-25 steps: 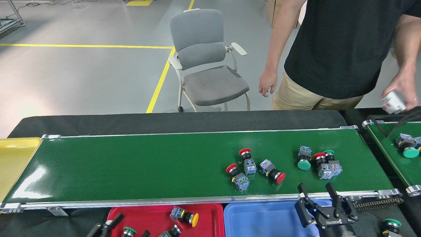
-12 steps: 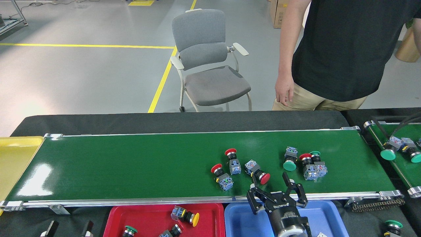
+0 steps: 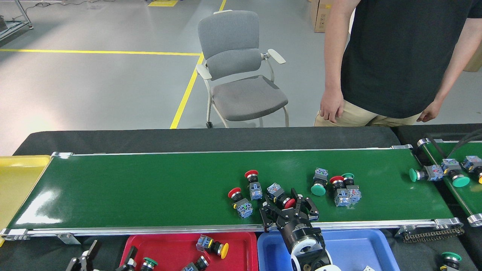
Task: Pick switch part from conveyor to tray
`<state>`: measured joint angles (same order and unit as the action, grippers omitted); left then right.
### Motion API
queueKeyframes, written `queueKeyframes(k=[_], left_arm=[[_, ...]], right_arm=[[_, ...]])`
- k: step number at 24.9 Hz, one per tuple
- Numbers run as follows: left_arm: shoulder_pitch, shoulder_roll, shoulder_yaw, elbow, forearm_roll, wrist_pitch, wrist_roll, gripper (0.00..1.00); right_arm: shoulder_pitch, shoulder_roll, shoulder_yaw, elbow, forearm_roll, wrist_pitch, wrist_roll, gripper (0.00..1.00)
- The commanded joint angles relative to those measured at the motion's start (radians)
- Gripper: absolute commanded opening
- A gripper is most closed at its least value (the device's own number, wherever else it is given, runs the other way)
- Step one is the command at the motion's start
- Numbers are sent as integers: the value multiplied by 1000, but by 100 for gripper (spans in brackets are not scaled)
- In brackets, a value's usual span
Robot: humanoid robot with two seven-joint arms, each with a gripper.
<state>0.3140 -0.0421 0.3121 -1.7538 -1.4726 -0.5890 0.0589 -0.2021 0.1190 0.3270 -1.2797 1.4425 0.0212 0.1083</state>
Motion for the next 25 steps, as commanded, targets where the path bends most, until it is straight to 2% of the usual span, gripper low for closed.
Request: queueKeyframes(k=[1, 2, 3, 5, 7, 10, 12, 13, 14, 15, 19, 21, 23, 25], left_arm=[[-13, 2, -4, -15, 0, 11, -5, 100], [-19, 2, -2, -13, 0, 11, -5, 100], [-21, 2, -1, -13, 0, 11, -5, 100], [-21, 2, 4, -12, 0, 11, -5, 100], [-21, 2, 4, -12, 0, 11, -5, 100], [-26, 2, 2, -12, 0, 11, -5, 100], [-29, 2, -2, -10, -2, 11, -5, 100], [-30, 2, -5, -10, -2, 11, -5, 100], [-35, 4, -7, -9, -3, 11, -5, 100], [-41, 4, -8, -9, -8, 11, -7, 100], [-81, -16, -64, -7, -97, 34, -7, 100], [-95, -15, -145, -6, -115, 104, -7, 100], [-119, -9, -222, 2, -127, 172, -8, 100], [-147, -5, -274, 31, -143, 225, -10, 100]], right_arm=[[-16, -2, 1, -15, -19, -49, 4, 16], [-13, -4, 1, -30, -22, -64, 4, 8], [-2, -4, 3, -56, -22, -81, 4, 6], [35, -5, 3, -135, -27, -130, 4, 6], [115, -12, 3, -244, -30, -216, 4, 6], [240, -38, 3, -371, -40, -429, 2, 10], [308, -38, 17, -395, -39, -517, 2, 25], [326, -38, 35, -397, -36, -529, 5, 43], [342, -28, 58, -395, -36, -518, 11, 85], [351, -28, 70, -395, -34, -501, 16, 95], [349, -25, 70, -400, -34, -480, 17, 95], [345, -18, 64, -405, -34, -472, 17, 95], [331, -2, 46, -429, -34, -389, 14, 92], [285, 1, 4, -448, -36, -215, 7, 92]])
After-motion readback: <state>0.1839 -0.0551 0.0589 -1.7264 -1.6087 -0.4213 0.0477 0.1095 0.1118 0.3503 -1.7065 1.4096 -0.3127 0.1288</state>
